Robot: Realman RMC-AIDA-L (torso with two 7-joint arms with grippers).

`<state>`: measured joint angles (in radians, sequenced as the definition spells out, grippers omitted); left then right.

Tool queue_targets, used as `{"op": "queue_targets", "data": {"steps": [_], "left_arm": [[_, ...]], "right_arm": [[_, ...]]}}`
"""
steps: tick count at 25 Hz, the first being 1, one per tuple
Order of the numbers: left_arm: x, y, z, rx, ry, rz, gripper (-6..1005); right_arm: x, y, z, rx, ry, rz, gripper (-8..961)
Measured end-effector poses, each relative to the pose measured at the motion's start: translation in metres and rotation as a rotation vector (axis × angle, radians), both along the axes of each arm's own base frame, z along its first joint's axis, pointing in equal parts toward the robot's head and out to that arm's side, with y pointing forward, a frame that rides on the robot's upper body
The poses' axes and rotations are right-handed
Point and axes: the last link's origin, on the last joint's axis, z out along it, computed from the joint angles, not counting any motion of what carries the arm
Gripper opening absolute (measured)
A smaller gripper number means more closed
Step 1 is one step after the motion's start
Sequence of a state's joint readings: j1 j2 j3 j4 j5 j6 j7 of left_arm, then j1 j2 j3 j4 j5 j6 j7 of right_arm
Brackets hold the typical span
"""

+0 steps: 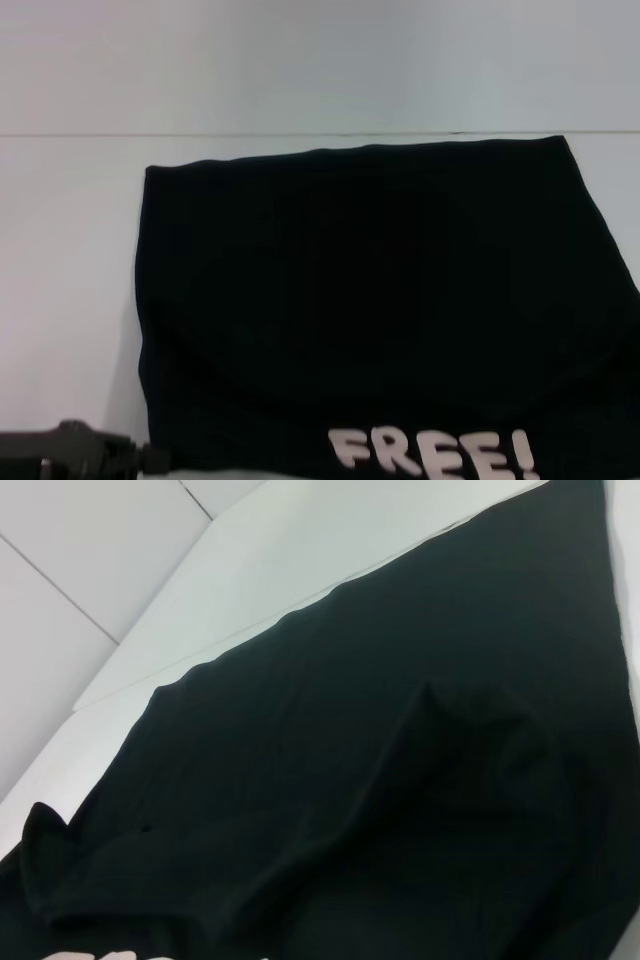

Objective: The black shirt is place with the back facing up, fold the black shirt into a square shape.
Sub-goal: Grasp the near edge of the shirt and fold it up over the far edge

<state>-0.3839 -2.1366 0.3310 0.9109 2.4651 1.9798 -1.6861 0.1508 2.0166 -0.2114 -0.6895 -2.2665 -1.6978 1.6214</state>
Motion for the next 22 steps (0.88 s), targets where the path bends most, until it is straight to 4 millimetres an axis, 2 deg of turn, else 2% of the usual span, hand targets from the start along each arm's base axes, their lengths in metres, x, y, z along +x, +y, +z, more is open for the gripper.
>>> {"op": "queue_targets", "data": {"steps": [4,8,11,15,22], "left_arm": [[0.0,-0.006,0.0,-0.037,-0.009,0.0,-2],[0.005,0.004,0.003,-0.019,-0.012,-0.01,-2],[0.009,0.02,0.009,0.022,-0.012,-0.007,-1],[0.015,0.052,0.016,0.096,-0.004,0.008,-2],[0.032,0.116,0.019,0.21,0.059,0.052,-1]], "right_arm": [[0.0,-0.013,-0.002,-0.005,0.016,0.009,47],[-0.003,-0.01,0.002,0.016,0.031,0.024,48],[-0.01,0.011,0.009,0.029,0.035,0.059,49],[-0.017,0.051,0.022,0.039,-0.002,0.083,49],[-0.039,0.134,0.046,0.075,-0.08,0.074,49]]}}
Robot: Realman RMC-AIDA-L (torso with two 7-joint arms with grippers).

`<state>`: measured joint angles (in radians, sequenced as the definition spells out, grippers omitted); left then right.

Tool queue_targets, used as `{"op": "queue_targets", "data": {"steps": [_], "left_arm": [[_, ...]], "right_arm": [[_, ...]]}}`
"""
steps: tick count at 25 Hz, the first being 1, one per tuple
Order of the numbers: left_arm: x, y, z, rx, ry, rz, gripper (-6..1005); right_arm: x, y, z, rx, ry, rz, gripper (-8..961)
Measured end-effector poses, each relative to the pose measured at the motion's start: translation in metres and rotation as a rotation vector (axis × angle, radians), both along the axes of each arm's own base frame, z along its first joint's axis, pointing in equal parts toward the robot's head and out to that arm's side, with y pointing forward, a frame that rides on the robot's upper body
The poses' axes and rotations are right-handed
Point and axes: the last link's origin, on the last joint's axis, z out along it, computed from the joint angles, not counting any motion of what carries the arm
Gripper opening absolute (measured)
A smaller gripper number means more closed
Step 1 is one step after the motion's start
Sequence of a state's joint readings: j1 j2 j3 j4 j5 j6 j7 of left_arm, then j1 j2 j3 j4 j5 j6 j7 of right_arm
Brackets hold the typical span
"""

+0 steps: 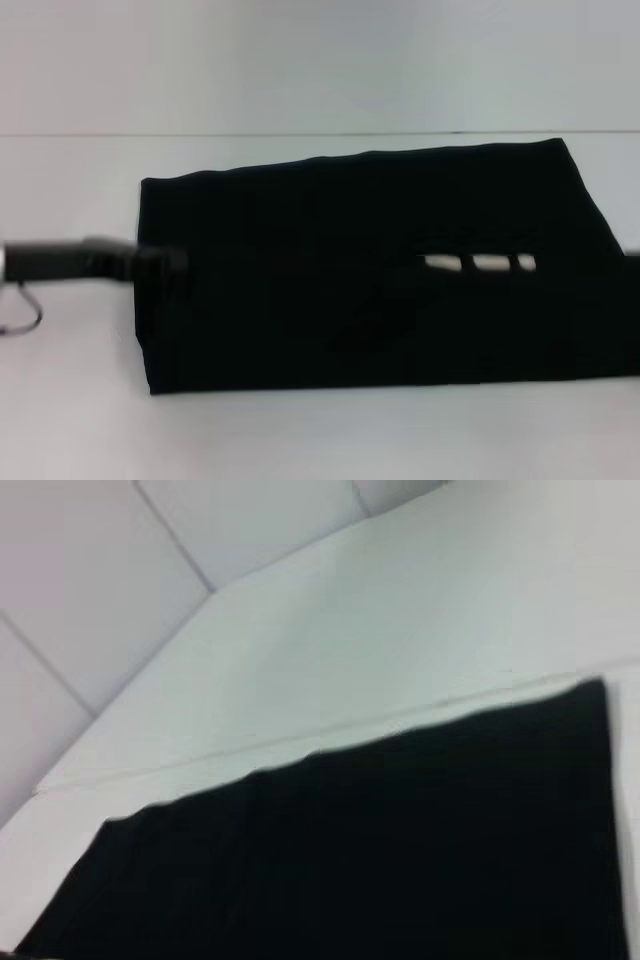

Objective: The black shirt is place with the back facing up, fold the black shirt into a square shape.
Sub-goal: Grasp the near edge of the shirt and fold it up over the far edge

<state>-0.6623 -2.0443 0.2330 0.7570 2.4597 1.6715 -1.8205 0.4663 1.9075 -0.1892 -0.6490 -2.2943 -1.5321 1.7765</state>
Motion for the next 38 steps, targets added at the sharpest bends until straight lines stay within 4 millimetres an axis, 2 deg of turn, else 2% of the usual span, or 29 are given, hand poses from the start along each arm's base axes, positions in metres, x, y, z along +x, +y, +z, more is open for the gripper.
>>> {"op": "queue_targets", "data": {"steps": [2,7,11,16,26,38], "left_arm": [[0.006,0.023,-0.002,0.051,0.034,0.029,-1],[0.016,0.068,-0.012,0.162,0.144,0.099,-1],[0.018,0.088,-0.018,0.228,0.244,0.13,-2],[0.021,0.104,-0.019,0.308,0.316,0.136,-2],[0.024,0.121,-0.016,0.421,0.372,0.158,-1],[0.025,0.127,-0.026,0.455,0.42,0.165,-2]], "right_arm": [[-0.009,0.023,0.001,0.008,-0.027,-0.008,49],[-0.029,0.075,-0.007,0.037,-0.1,-0.05,50],[-0.045,0.108,-0.019,0.062,-0.16,-0.072,50],[-0.061,0.137,-0.029,0.116,-0.229,-0.085,50],[-0.084,0.164,-0.038,0.171,-0.308,-0.068,50],[-0.083,0.167,-0.051,0.194,-0.359,-0.083,51]]}}
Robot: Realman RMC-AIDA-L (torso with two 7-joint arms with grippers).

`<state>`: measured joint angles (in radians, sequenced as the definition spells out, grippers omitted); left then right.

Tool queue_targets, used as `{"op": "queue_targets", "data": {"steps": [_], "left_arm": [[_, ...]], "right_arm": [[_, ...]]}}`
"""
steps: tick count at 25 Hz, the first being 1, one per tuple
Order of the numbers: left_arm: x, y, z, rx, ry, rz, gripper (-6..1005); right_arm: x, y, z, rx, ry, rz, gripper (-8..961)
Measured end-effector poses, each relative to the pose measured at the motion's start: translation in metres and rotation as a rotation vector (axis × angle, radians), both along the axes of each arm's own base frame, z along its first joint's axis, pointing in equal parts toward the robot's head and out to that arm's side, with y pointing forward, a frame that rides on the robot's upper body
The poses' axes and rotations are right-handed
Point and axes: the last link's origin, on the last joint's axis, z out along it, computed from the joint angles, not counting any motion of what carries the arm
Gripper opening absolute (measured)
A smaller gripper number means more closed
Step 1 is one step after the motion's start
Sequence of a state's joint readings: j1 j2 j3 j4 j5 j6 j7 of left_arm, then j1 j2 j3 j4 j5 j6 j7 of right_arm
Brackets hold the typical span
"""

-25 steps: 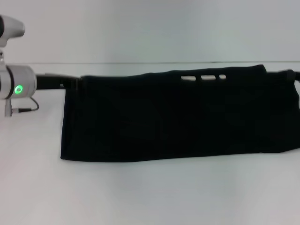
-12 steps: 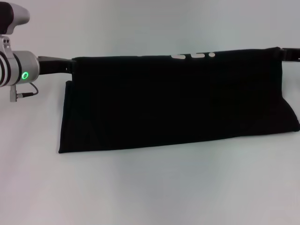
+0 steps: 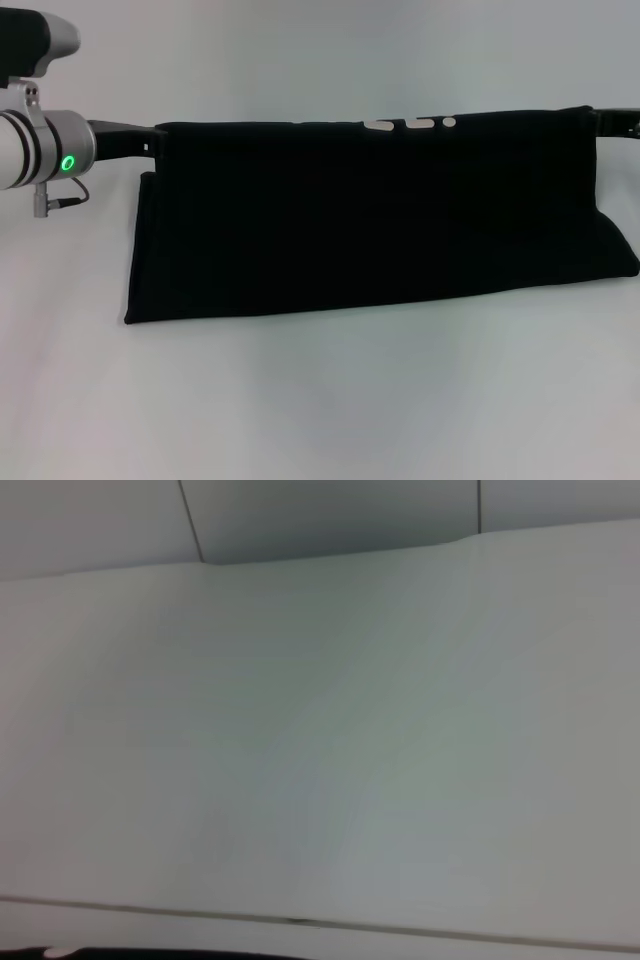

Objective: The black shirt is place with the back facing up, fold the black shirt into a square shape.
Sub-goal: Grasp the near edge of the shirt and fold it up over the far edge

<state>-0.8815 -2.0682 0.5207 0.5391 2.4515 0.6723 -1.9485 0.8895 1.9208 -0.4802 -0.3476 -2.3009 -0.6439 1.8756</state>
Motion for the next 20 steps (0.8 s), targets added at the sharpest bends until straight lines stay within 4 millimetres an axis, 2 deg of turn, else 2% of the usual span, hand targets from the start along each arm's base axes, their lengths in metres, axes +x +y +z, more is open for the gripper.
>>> {"op": "queue_targets", "data": {"steps": [10,12,20], "left_arm": [[0.0,0.004,-0.004,0.055,0.015,0.024,11],[-0.002,0.005,-0.002,0.08,0.015,0.037,18],[-0.008,0.009,0.014,0.158,-0.028,0.088,298]], "right_arm": [[0.001,0.0,-0.001,0.023,-0.01,-0.003,51],[0.002,0.0,0.002,0.034,-0.015,-0.003,122],[0.009,-0.002,0.02,0.09,-0.006,-0.015,429]]}}
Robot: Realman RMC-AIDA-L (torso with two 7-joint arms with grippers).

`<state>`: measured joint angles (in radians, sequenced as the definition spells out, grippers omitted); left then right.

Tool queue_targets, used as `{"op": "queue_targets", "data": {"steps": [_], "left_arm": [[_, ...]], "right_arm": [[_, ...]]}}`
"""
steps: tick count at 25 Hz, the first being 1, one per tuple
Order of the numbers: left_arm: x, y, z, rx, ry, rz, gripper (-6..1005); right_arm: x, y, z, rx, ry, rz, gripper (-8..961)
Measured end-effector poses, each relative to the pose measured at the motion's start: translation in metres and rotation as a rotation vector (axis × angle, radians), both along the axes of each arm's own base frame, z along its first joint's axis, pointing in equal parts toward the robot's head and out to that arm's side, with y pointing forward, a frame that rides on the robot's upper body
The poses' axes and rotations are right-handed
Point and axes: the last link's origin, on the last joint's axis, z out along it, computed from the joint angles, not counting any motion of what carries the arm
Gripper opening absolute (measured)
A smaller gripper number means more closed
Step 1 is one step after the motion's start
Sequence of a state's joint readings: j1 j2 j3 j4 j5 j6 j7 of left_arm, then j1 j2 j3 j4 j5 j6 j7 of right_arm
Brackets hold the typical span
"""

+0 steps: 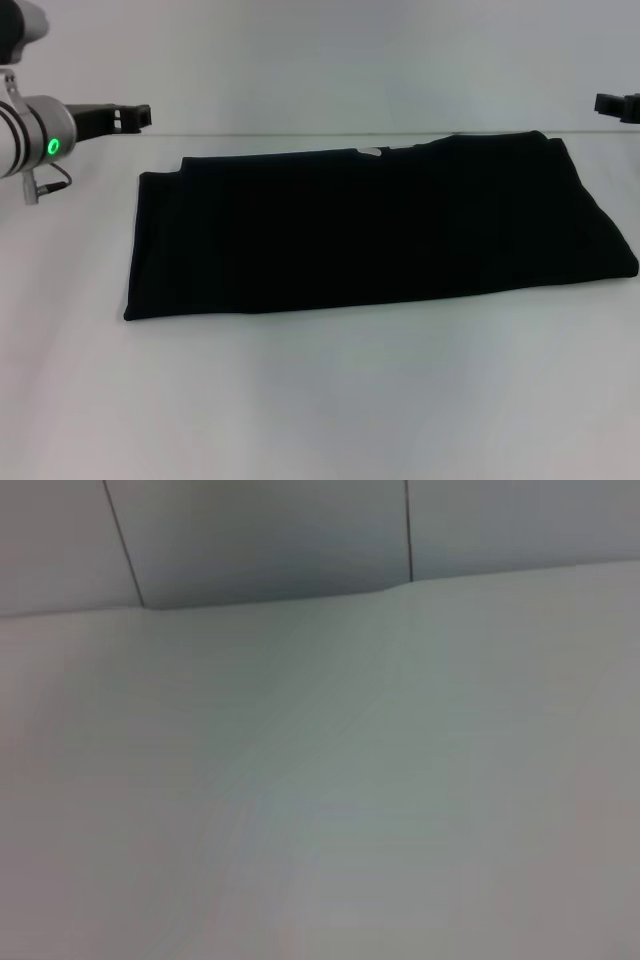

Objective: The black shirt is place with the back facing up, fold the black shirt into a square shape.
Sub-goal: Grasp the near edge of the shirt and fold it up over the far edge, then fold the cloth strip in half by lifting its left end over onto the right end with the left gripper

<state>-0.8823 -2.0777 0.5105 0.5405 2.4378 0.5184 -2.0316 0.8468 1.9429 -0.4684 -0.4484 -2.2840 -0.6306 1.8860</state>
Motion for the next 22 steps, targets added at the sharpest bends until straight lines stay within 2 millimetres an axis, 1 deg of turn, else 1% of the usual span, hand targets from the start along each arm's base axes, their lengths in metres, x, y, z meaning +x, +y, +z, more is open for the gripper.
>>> {"op": "queue_targets", "data": {"steps": [1,4,5,10,14,15,16,18,21,22], "left_arm": [[-0.001,-0.001,0.001,-0.005,-0.02,0.005,327],[0.0,-0.011,0.004,-0.067,-0.097,-0.008,414],[0.002,-0.017,0.004,-0.104,-0.135,-0.022,443],[0.018,-0.053,0.005,-0.3,-0.373,-0.127,681],[0.023,-0.079,0.008,-0.413,-0.506,-0.17,708],[0.02,-0.088,0.009,-0.435,-0.54,-0.173,715],[0.018,-0.092,0.009,-0.439,-0.55,-0.172,744],[0.015,-0.095,0.01,-0.437,-0.554,-0.169,801],[0.004,-0.101,0.014,-0.418,-0.535,-0.157,888],[-0.001,-0.105,0.015,-0.41,-0.525,-0.151,887]], "right_arm": [[0.0,-0.002,0.002,-0.007,0.018,0.006,469],[0.0,-0.01,0.008,-0.038,0.097,0.032,528],[0.0,-0.015,0.011,-0.056,0.14,0.044,548],[0.001,-0.044,0.022,-0.151,0.296,0.101,643],[0.003,-0.068,0.02,-0.242,0.372,0.142,710],[0.005,-0.072,0.019,-0.252,0.377,0.141,727],[0.007,-0.075,0.018,-0.264,0.382,0.139,744],[0.012,-0.081,0.017,-0.27,0.387,0.119,777],[0.02,-0.086,0.016,-0.279,0.381,0.088,829],[0.023,-0.087,0.016,-0.283,0.373,0.072,847]]}}
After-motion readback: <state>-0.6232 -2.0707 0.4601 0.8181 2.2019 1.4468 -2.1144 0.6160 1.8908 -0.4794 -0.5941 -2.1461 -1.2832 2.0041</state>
